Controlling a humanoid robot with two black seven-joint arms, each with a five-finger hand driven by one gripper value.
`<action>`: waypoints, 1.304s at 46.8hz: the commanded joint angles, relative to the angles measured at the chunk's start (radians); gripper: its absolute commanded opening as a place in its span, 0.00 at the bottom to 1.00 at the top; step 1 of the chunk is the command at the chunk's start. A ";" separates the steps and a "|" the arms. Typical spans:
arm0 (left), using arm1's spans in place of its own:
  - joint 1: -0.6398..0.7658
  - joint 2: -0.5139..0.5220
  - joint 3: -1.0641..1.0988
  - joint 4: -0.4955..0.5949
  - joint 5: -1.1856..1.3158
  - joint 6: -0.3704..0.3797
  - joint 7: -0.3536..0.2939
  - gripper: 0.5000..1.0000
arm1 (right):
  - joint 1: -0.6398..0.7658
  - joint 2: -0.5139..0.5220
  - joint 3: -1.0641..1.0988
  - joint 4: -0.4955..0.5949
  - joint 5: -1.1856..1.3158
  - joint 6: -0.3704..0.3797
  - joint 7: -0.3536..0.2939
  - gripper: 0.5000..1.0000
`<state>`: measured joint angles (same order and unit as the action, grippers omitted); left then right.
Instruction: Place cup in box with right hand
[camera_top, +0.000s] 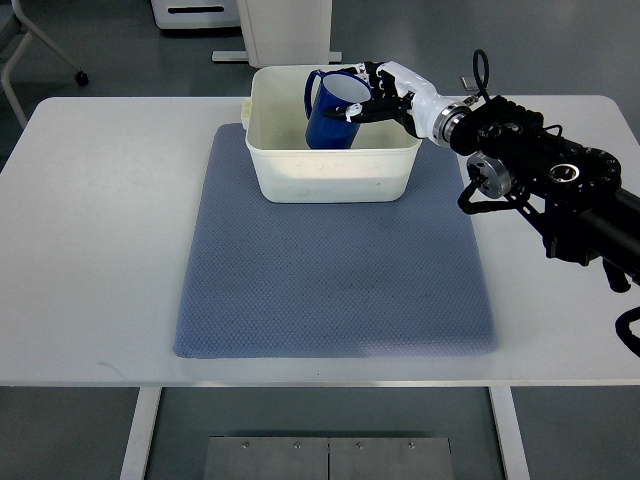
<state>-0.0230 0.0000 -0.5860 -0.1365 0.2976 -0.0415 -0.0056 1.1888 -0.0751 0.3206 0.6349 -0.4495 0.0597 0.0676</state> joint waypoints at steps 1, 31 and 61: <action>0.000 0.000 0.000 0.000 0.000 0.000 -0.001 1.00 | 0.000 0.000 0.000 0.002 0.000 0.000 0.000 0.96; 0.000 0.000 0.000 0.000 0.000 0.000 -0.001 1.00 | 0.017 -0.086 0.046 0.048 0.006 0.005 0.001 1.00; 0.000 0.000 0.000 0.000 0.000 0.000 -0.001 1.00 | -0.098 -0.313 0.236 0.091 0.233 0.002 0.006 1.00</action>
<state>-0.0229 0.0000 -0.5861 -0.1365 0.2976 -0.0414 -0.0062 1.1298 -0.3830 0.5026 0.7258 -0.2170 0.0612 0.0725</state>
